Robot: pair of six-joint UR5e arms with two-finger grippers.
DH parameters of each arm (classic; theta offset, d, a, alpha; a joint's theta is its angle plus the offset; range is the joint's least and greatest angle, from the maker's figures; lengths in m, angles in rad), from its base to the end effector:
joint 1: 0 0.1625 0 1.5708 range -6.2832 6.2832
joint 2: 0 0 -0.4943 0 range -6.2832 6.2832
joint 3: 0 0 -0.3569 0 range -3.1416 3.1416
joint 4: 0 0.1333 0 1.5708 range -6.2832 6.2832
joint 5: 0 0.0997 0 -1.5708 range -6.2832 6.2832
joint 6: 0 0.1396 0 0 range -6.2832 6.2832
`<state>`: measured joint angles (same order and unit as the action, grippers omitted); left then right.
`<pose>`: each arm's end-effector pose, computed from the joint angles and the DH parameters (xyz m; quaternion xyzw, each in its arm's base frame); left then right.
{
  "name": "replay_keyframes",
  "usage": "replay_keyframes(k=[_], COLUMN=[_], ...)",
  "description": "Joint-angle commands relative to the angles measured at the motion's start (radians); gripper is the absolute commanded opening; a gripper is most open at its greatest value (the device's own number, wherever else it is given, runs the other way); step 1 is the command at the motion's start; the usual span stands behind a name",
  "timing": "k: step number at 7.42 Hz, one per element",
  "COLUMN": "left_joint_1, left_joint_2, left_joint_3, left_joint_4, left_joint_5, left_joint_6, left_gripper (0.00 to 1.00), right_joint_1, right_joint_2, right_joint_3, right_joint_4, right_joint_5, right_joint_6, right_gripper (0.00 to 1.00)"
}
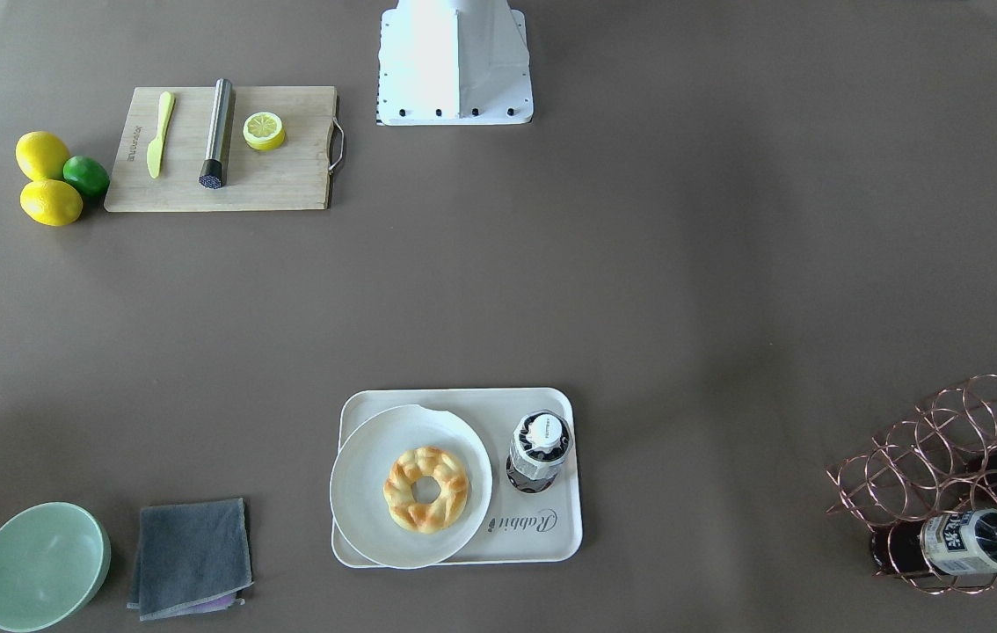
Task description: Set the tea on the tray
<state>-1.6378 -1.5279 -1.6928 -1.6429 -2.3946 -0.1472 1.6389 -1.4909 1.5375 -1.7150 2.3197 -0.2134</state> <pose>-0.0608 -0.4444 0.7069 0.0532 0.4017 -0.0676 0.9117 0.0712 -0.4815 0.7501 0.0063 -0.3681 -0.0497 0.9284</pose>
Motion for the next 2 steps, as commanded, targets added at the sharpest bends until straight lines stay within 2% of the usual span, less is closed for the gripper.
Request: replay_keyframes(k=[1, 2], left_joint_1=[0.001, 0.000], left_joint_2=[-0.002, -0.003], left_joint_3=[0.001, -0.001], left_joint_4=[0.000, 0.000], left_joint_5=[0.000, 0.002], left_joint_6=[0.000, 0.001], left_gripper=[0.98, 0.98], right_joint_1=[-0.001, -0.001], right_joint_2=[0.000, 0.000], right_joint_3=[0.000, 0.000], right_joint_4=[0.000, 0.000], right_joint_5=[0.004, 0.004], right_joint_6=[0.000, 0.000], right_gripper=[1.00, 1.00])
